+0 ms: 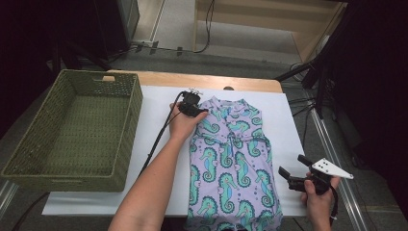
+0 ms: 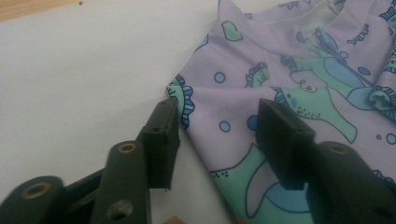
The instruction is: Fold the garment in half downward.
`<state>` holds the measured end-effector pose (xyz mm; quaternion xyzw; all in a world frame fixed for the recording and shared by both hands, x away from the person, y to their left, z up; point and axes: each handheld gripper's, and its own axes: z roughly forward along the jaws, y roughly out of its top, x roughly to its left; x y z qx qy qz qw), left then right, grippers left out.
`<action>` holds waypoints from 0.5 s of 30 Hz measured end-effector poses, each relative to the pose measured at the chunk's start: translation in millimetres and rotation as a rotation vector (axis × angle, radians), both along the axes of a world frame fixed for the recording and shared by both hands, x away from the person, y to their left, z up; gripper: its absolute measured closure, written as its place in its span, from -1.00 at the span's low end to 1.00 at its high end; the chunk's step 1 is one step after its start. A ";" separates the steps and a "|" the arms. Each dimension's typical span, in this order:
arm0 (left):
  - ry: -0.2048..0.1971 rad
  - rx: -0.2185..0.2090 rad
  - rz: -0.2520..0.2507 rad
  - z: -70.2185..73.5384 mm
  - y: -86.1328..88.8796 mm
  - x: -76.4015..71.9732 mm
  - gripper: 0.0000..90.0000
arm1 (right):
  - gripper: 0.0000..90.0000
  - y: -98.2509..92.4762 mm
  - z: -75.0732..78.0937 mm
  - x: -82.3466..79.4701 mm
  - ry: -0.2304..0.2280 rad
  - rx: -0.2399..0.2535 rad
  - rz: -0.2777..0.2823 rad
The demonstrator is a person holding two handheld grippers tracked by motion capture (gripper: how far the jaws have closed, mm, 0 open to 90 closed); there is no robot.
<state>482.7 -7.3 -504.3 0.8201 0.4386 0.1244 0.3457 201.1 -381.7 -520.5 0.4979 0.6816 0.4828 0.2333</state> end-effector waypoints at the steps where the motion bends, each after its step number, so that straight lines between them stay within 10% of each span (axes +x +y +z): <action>1: -0.005 0.013 0.006 0.0 -1.6 -1.1 0.18 | -1.00 0.1 -0.1 0.2 0.000 -0.002 0.001; 10: -0.020 0.015 -0.006 -0.7 -5.7 -10.3 0.90 | -1.00 1.3 -0.3 1.2 0.006 -0.011 0.006; 15: -0.017 -0.023 -0.027 3.3 -5.3 -12.4 0.95 | -1.00 1.4 -0.3 1.2 0.005 -0.013 0.007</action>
